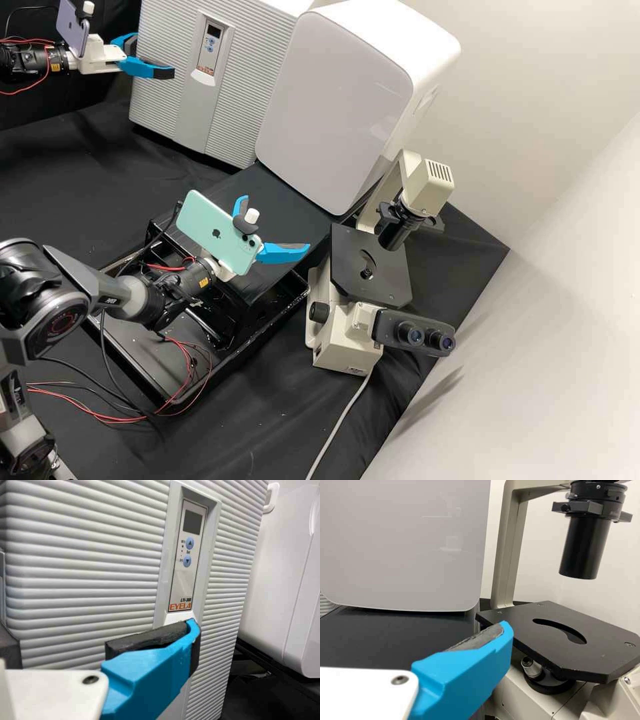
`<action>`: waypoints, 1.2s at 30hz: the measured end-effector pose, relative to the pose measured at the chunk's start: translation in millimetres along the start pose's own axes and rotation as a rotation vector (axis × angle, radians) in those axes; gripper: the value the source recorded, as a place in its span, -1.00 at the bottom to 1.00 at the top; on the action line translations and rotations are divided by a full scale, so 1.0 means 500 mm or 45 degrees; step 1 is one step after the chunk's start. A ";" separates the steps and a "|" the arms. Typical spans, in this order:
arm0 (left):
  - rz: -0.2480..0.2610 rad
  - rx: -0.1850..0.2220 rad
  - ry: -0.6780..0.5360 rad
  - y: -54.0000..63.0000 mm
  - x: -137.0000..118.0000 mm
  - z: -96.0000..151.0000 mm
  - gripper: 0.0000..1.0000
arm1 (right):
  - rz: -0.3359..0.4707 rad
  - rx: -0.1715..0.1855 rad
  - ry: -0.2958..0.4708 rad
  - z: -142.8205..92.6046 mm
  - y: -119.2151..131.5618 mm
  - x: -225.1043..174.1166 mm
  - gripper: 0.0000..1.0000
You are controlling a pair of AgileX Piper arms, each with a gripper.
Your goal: Open the incubator door
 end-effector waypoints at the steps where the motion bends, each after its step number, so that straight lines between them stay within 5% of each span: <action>1: 0.003 -0.001 0.001 0.002 -0.001 0.001 -1.00 | 0.000 0.000 0.000 0.000 0.000 0.000 1.00; 20: -0.005 0.000 0.005 0.001 -0.007 0.007 -1.00 | 0.000 0.000 0.000 0.000 0.000 0.000 1.00; 36: 0.025 -0.068 0.057 -0.003 -0.018 0.003 -1.00 | 0.000 0.000 0.000 0.000 0.000 0.000 1.00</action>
